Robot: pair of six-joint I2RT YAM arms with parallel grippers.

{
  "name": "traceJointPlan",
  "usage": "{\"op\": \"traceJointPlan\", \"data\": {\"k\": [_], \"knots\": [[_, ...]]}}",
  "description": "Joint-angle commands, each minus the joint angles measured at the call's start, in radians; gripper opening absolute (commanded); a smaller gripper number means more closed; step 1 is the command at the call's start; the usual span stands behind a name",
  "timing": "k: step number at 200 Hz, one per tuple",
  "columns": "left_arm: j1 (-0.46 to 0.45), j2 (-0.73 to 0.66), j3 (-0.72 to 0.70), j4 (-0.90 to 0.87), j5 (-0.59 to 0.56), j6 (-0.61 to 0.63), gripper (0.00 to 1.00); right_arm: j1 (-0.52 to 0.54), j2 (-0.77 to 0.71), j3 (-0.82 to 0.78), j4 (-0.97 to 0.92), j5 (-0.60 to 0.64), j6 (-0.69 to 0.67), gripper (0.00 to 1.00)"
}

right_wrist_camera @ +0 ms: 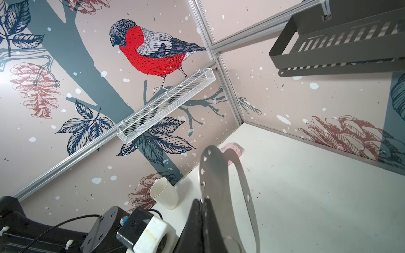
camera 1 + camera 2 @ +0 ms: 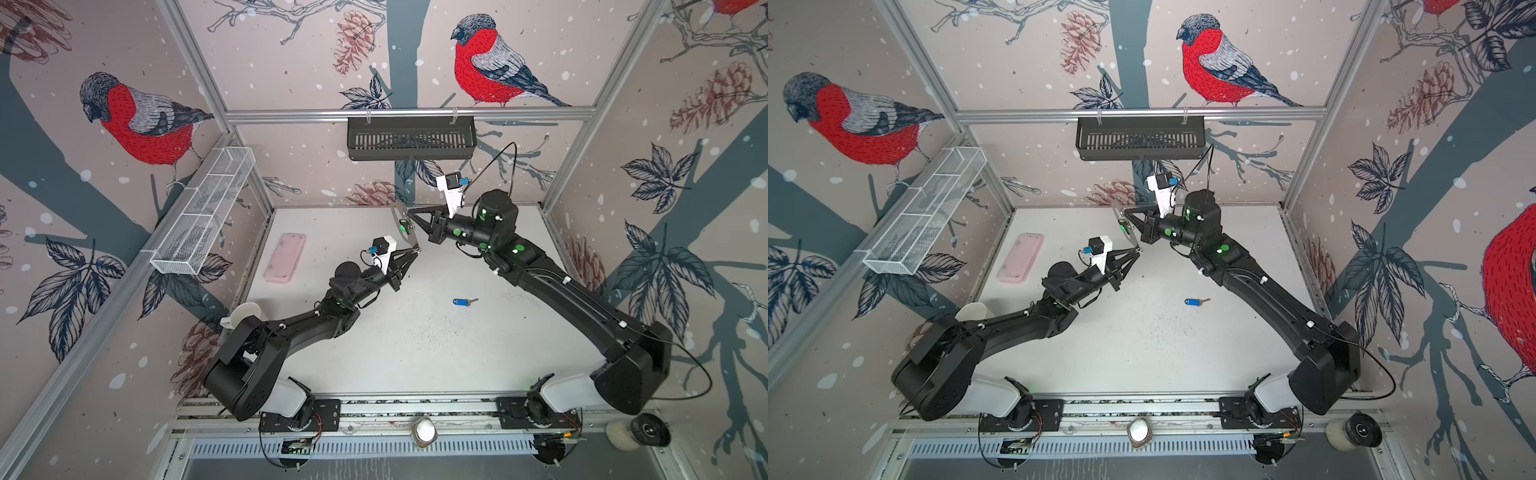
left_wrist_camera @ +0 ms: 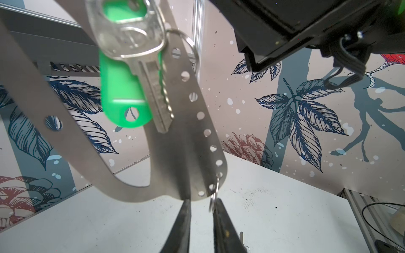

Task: Attach keys to a key ring
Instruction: Pass the keyring.

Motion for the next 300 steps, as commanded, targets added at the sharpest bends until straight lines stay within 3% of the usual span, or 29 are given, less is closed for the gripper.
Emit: {"op": "traceJointPlan", "data": {"k": [1, 130, 178, 234, 300], "knots": [[-0.001, -0.005, 0.003, 0.043, -0.016, 0.006, 0.21, 0.003, 0.000, 0.008, 0.048, -0.005, 0.004, 0.00], [-0.006, -0.039, -0.023, 0.049, -0.030, 0.022, 0.07, 0.001, 0.002, -0.017, 0.064, 0.010, 0.016, 0.00], [-0.008, -0.075, -0.044, 0.031, -0.053, 0.044, 0.00, -0.012, -0.007, -0.041, 0.061, 0.077, 0.031, 0.00], [-0.009, -0.152, -0.051, -0.064, -0.065, 0.096, 0.00, -0.044, -0.014, -0.096, 0.075, 0.126, 0.068, 0.00], [-0.007, -0.234, -0.019, -0.214, -0.116, 0.175, 0.00, -0.066, -0.050, -0.171, 0.040, 0.132, 0.052, 0.28]]}}
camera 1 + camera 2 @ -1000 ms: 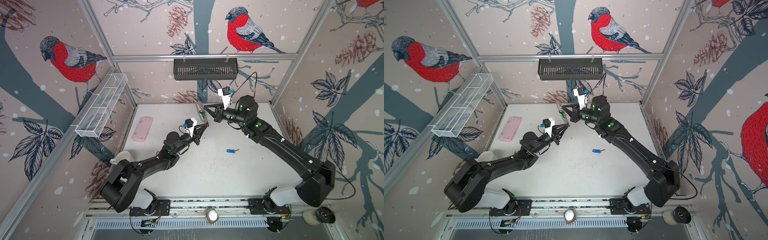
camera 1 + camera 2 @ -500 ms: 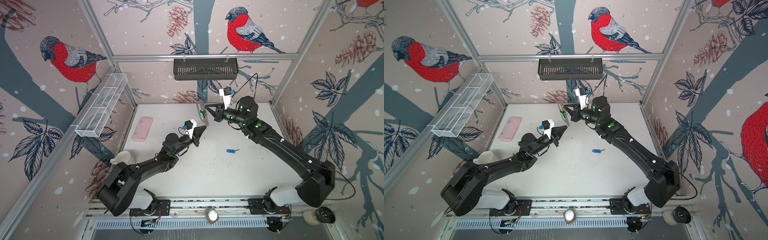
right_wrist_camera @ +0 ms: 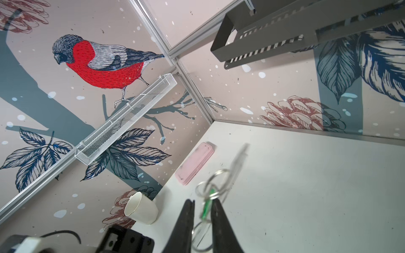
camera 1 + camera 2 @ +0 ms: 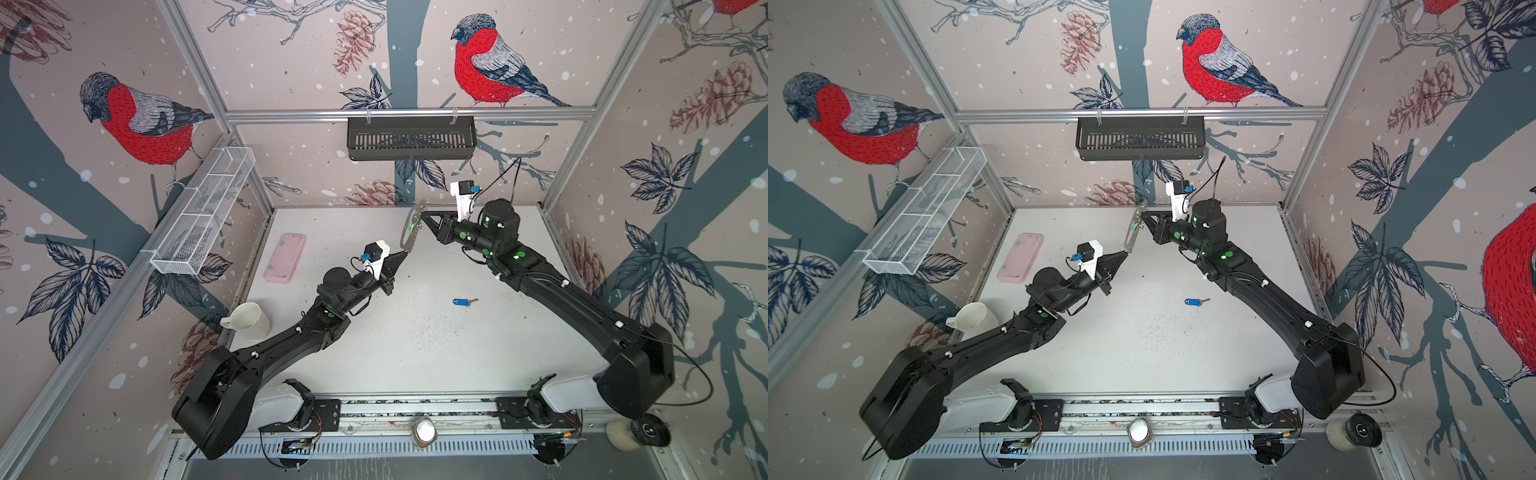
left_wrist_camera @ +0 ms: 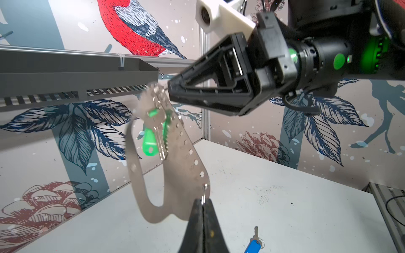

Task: Attach keys to a key ring
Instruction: Pass the keyring.

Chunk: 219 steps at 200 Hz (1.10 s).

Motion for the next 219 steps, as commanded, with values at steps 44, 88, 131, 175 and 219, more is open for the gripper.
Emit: {"op": "traceJointPlan", "data": {"k": [44, 88, 131, 175, 219], "knots": [[0.002, -0.021, 0.077, -0.146, -0.036, 0.104, 0.00, -0.015, -0.066, -0.075, -0.046, -0.004, -0.067, 0.41], [0.002, -0.017, 0.171, -0.347, 0.016, 0.194, 0.00, -0.023, -0.132, -0.102, -0.103, -0.007, -0.212, 0.49], [0.003, -0.025, 0.214, -0.452, 0.028, 0.238, 0.00, -0.055, -0.177, -0.102, -0.152, -0.034, -0.281, 0.57], [0.011, -0.007, 0.303, -0.614, 0.133, 0.287, 0.00, -0.043, -0.200, -0.118, -0.212, -0.026, -0.442, 0.62], [0.028, 0.013, 0.383, -0.741, 0.212, 0.311, 0.00, 0.048, -0.272, -0.249, -0.190, 0.121, -0.646, 0.69]]}}
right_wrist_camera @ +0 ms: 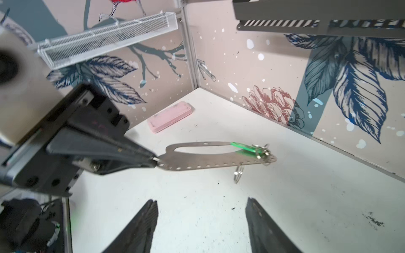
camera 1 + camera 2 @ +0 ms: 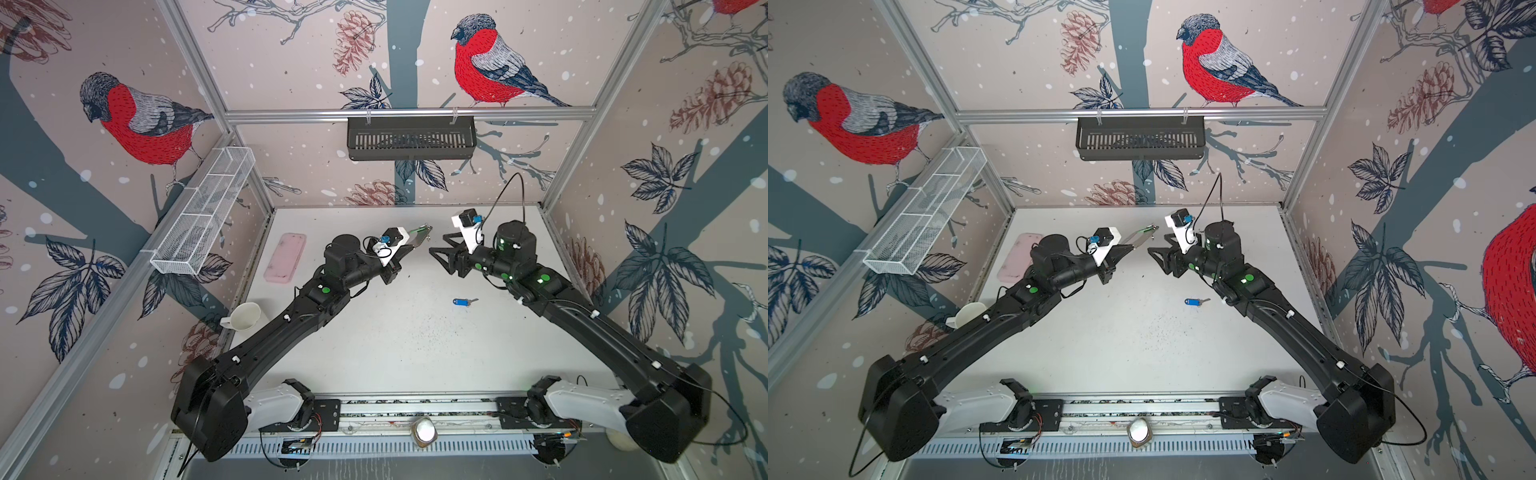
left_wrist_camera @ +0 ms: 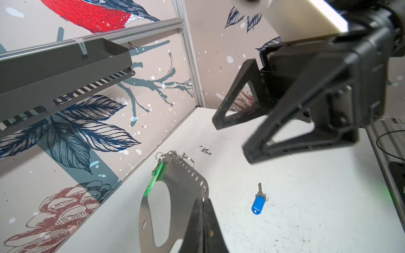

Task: Attach keys to a key ring
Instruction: Pass the keyring.

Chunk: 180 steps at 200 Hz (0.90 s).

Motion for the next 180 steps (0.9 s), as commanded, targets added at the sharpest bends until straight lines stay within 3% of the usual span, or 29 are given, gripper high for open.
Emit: {"op": "traceJointPlan", "data": {"k": [1, 74, 180], "knots": [[0.008, 0.008, 0.032, -0.079, 0.075, 0.035, 0.00, 0.027, -0.033, -0.057, 0.026, 0.106, -0.145, 0.69], [0.012, 0.052, 0.098, -0.180, 0.175, 0.070, 0.00, 0.057, -0.020, -0.068, 0.092, 0.178, -0.257, 0.73], [0.012, 0.048, 0.106, -0.191, 0.226, 0.078, 0.00, 0.097, 0.081, -0.034, 0.087, 0.149, -0.371, 0.61]]}}
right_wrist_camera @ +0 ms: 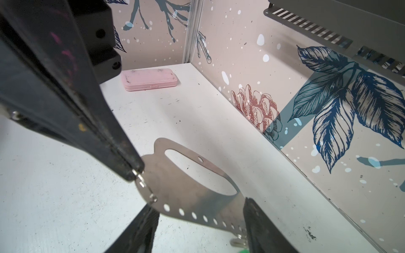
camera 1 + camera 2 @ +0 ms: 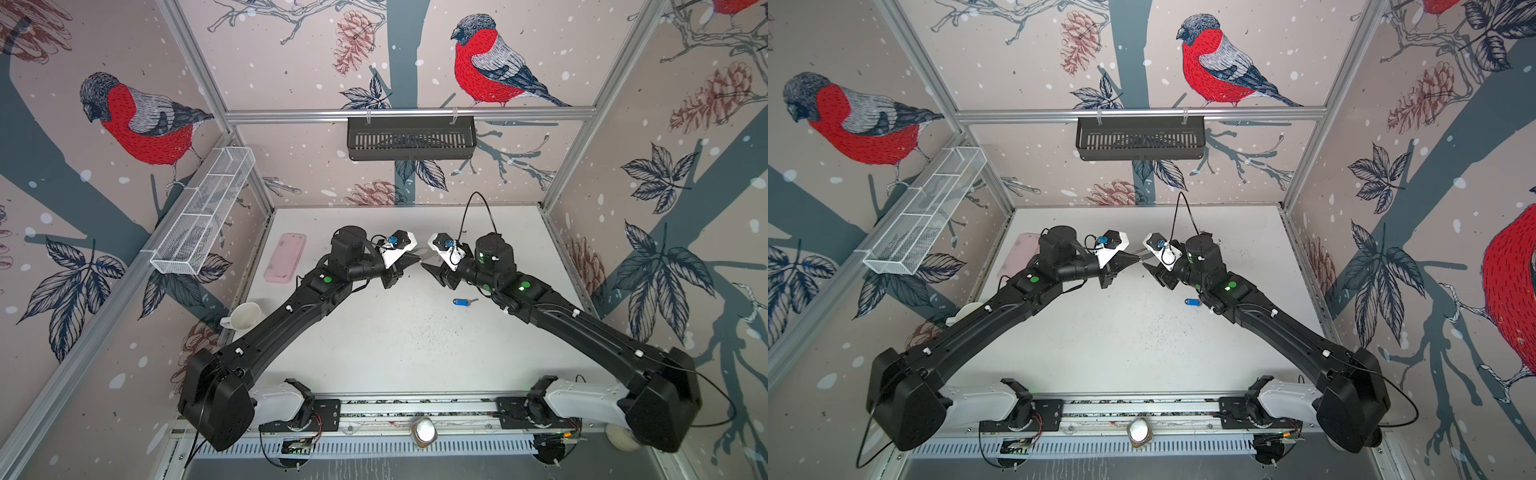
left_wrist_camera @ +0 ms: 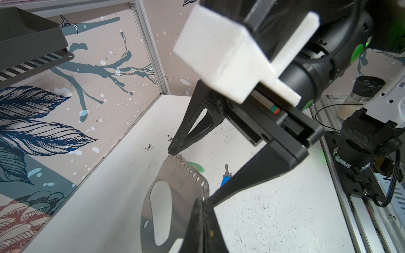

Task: Attach keys to a key ring
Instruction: Pass the keyring.

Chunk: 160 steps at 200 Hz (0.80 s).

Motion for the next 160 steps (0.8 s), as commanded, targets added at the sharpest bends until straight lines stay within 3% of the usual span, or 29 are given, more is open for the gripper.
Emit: {"op": "traceJointPlan", "data": {"k": [1, 30, 65, 94, 142, 160], "knots": [[0.001, -0.002, 0.011, 0.008, 0.033, 0.012, 0.00, 0.005, 0.010, 0.012, 0.037, -0.011, -0.031, 0.61], [0.000, 0.001, 0.015, 0.006, 0.031, 0.011, 0.00, 0.008, 0.051, 0.027, 0.047, -0.013, -0.042, 0.54], [0.001, -0.002, 0.009, 0.019, 0.017, 0.008, 0.00, 0.012, 0.069, 0.041, 0.037, -0.008, -0.036, 0.31], [0.001, -0.001, 0.003, 0.037, -0.001, 0.001, 0.00, 0.029, 0.071, 0.035, 0.037, 0.030, -0.019, 0.24], [0.000, 0.004, -0.007, 0.069, -0.051, -0.021, 0.00, 0.081, 0.073, 0.048, 0.058, 0.204, 0.069, 0.03], [0.000, 0.005, -0.013, 0.080, -0.060, -0.029, 0.00, 0.114, 0.073, 0.052, 0.064, 0.278, 0.102, 0.01]]}}
